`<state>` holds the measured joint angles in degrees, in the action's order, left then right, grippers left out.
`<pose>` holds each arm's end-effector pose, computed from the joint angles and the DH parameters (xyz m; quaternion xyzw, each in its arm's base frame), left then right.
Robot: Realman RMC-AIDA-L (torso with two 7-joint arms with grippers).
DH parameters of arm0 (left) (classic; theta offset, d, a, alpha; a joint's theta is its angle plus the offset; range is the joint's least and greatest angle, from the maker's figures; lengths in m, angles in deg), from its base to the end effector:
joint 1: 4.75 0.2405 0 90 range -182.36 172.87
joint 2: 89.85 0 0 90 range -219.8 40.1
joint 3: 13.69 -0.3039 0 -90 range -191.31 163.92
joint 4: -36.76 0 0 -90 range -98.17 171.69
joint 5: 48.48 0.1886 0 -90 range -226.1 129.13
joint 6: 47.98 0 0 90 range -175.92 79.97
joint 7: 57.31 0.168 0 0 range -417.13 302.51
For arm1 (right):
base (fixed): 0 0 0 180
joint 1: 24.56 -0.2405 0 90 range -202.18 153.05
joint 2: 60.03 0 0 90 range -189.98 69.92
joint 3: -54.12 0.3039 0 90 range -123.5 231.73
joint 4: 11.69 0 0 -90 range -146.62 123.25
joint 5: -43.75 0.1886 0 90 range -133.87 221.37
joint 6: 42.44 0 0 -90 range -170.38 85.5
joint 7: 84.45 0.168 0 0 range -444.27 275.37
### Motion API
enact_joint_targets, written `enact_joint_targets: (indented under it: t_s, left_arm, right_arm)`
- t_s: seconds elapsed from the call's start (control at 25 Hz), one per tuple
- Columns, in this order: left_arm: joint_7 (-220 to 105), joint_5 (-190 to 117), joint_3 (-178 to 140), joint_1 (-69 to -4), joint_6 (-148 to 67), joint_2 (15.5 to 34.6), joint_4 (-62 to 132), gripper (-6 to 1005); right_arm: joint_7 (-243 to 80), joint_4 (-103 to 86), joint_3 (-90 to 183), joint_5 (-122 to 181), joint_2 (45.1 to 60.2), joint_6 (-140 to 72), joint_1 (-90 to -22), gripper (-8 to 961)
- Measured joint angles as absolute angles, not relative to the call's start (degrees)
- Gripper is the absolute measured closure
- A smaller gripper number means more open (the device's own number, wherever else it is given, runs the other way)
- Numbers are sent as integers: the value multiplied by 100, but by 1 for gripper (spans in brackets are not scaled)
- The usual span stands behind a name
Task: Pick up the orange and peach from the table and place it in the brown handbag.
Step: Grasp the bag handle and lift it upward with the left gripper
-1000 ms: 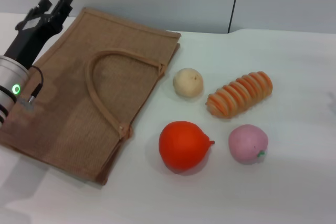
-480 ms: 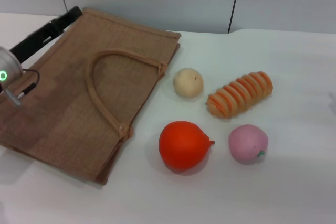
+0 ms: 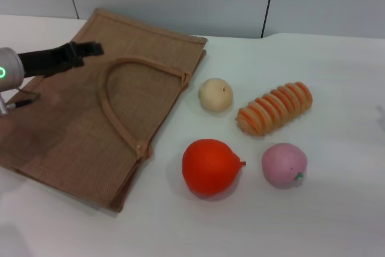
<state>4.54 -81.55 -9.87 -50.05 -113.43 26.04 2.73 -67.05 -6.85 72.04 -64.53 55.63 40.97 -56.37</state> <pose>-0.3294 0.4475 0.0225 -0.6956 -0.5905 -0.2628 0.3136 0.3156 0.3857 0.0316 -0.7218 0.0874 0.3569 0.5865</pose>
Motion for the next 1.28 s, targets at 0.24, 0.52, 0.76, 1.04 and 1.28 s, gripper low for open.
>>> enact_joint_targets:
  t_s: [0.24,0.52,0.76,1.04,1.28]
  left_arm:
    - [-251,-7191,-1228,-5252,-11268,2613,-133,320]
    - [-522,-7065,-2152,-5315,-11021,2632,-283,321]
    - [-512,-7097,-2730,-5330,-10811,2659,-194,323]
    - [-535,-7109,-3206,-5360,-10459,2661,18,329]
    - [-434,-7078,-3423,-5434,-10067,2660,290,355]
  right_arm:
    - [-6705,-671,7204,-6453,5557,4097,-5627,223]
    - [-6705,-677,7209,-6453,5554,4094,-5642,223]
    - [-6705,-686,7218,-6453,5554,4088,-5645,222]
    - [-6705,-685,7228,-6443,5554,4088,-5653,222]
    - [-6705,-685,7218,-6442,5554,4088,-5657,222]
